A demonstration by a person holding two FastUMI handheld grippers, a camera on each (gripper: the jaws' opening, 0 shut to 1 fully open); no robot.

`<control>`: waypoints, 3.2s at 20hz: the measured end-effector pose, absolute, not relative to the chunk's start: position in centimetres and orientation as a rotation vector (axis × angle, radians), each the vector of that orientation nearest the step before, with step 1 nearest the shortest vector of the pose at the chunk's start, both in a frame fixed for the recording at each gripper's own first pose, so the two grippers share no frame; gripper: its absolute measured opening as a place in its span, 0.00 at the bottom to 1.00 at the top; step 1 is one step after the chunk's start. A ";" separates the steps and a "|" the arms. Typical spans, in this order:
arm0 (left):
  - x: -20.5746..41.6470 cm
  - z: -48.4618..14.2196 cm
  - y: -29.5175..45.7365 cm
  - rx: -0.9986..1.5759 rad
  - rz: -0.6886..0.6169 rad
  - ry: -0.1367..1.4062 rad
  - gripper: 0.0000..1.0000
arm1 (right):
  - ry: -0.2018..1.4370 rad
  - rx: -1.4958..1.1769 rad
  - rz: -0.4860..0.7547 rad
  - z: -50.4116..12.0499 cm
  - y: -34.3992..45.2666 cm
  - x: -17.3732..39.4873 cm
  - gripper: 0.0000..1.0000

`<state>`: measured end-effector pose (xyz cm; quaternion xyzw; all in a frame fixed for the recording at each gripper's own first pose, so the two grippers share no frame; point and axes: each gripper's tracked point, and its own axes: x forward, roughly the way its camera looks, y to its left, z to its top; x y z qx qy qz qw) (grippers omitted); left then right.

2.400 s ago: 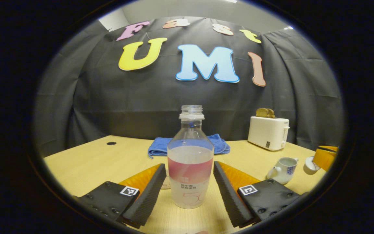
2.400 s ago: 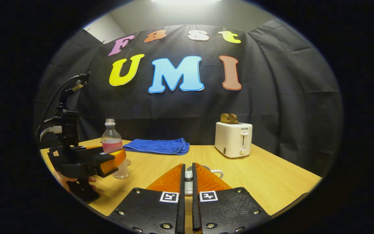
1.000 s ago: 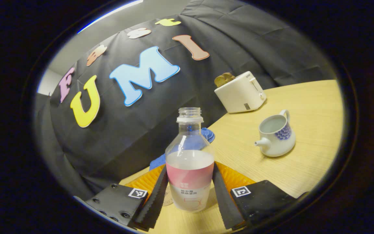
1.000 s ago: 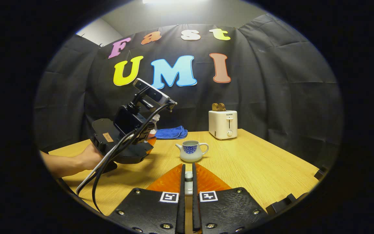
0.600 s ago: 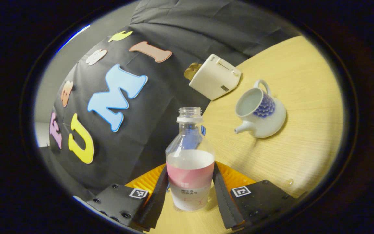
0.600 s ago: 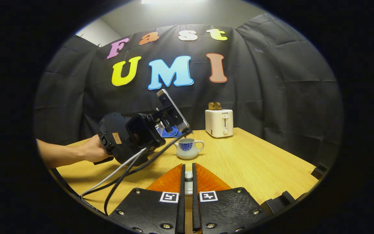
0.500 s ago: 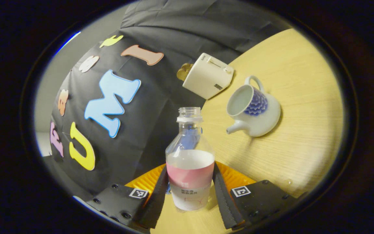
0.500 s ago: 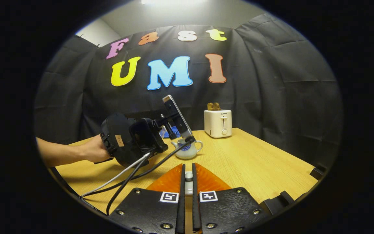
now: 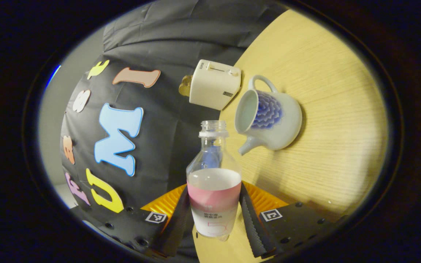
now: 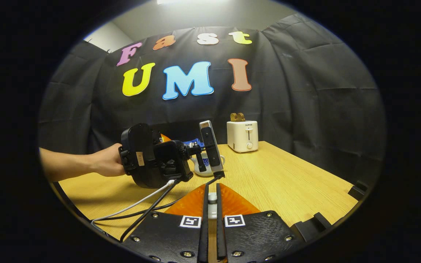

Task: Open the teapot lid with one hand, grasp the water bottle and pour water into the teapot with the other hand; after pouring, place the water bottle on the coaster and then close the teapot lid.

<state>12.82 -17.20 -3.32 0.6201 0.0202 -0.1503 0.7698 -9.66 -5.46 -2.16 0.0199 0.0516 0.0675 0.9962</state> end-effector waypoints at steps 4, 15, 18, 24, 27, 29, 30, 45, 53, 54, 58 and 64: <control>13.4 -3.4 -17.5 1.408 -0.338 0.053 0.84 | 0.103 0.055 0.125 -2.3 -5.9 -9.6 0.09; 13.7 -2.5 -17.7 1.604 -0.351 0.061 0.84 | 0.111 0.062 0.129 -2.5 -5.9 -9.5 0.09; 13.6 -2.6 -17.9 1.638 -0.360 0.066 0.84 | 0.112 0.061 0.126 -2.5 -6.0 -9.6 0.09; 13.7 -2.0 -17.9 1.726 -0.340 0.054 0.84 | 0.122 0.063 0.131 -2.7 -5.9 -9.6 0.09; 13.6 -1.6 -18.2 1.752 -0.342 0.046 0.84 | 0.133 0.072 0.136 -3.0 -5.8 -9.5 0.09; 13.8 -1.4 -18.5 1.789 -0.345 0.041 0.84 | 0.133 0.073 0.134 -3.0 -5.9 -9.6 0.09; 13.9 -1.3 -18.5 1.804 -0.346 0.039 0.84 | 0.130 0.074 0.133 -2.8 -5.9 -9.6 0.09; 13.7 0.1 -19.6 1.973 -0.358 -0.014 0.84 | 0.137 0.071 0.120 -3.2 -6.4 -9.5 0.09; 13.8 0.9 -19.8 2.048 -0.329 -0.045 0.84 | 0.147 0.079 0.105 -3.6 -6.9 -9.4 0.09; 13.8 1.1 -19.8 2.060 -0.323 -0.047 0.84 | 0.149 0.077 0.104 -3.6 -6.9 -9.4 0.09; 13.8 1.4 -20.1 2.105 -0.307 -0.068 0.84 | 0.152 0.080 0.108 -3.7 -6.8 -9.5 0.09; 13.7 1.8 -20.9 2.124 -0.313 -0.106 0.84 | 0.145 0.081 0.106 -3.5 -6.9 -9.5 0.09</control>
